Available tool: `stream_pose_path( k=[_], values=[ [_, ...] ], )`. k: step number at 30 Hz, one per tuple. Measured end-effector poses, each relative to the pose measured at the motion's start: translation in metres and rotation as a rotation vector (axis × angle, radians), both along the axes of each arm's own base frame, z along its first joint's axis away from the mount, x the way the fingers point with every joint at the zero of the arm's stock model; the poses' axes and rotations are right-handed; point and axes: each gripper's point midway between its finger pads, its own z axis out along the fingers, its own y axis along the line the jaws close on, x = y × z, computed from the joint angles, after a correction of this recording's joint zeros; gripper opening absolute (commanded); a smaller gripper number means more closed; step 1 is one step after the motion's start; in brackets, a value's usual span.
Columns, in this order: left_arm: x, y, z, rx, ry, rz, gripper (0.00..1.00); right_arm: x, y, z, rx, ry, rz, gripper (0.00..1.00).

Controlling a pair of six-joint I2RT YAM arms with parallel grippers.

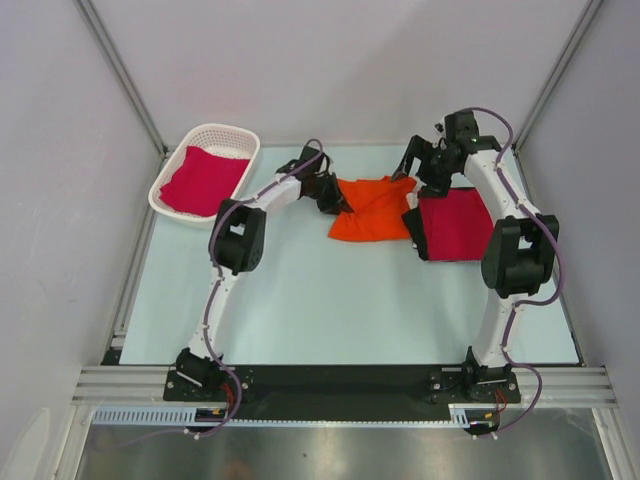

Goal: Fold and stack the t-shirts
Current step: Put the neatly folded tshirt into the corner of the board with both arms

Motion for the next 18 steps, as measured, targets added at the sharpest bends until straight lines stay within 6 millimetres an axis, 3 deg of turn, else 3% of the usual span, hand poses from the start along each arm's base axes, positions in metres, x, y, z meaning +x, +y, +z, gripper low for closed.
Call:
stream_pose_path(
  k=[5, 8, 11, 16, 18],
  values=[
    [-0.018, 0.049, -0.001, 0.052, 0.062, 0.055, 0.00, -0.003, 0.017, -0.002, 0.040, 0.010, 0.038, 1.00],
    [-0.014, 0.084, -0.001, 0.072, 0.085, 0.100, 0.00, -0.003, 0.032, -0.010, 0.064, 0.022, 0.069, 1.00],
    [-0.007, 0.111, -0.001, 0.086, 0.090, 0.133, 0.00, -0.005, 0.050, -0.030, 0.085, 0.069, 0.101, 1.00],
    [-0.005, 0.121, -0.002, 0.095, 0.086, 0.134, 0.00, -0.017, 0.071, -0.072, 0.105, 0.204, 0.142, 1.00],
    [-0.005, 0.122, -0.001, 0.097, 0.082, 0.131, 0.00, -0.023, 0.076, -0.080, 0.123, 0.231, 0.148, 1.00]
  ],
)
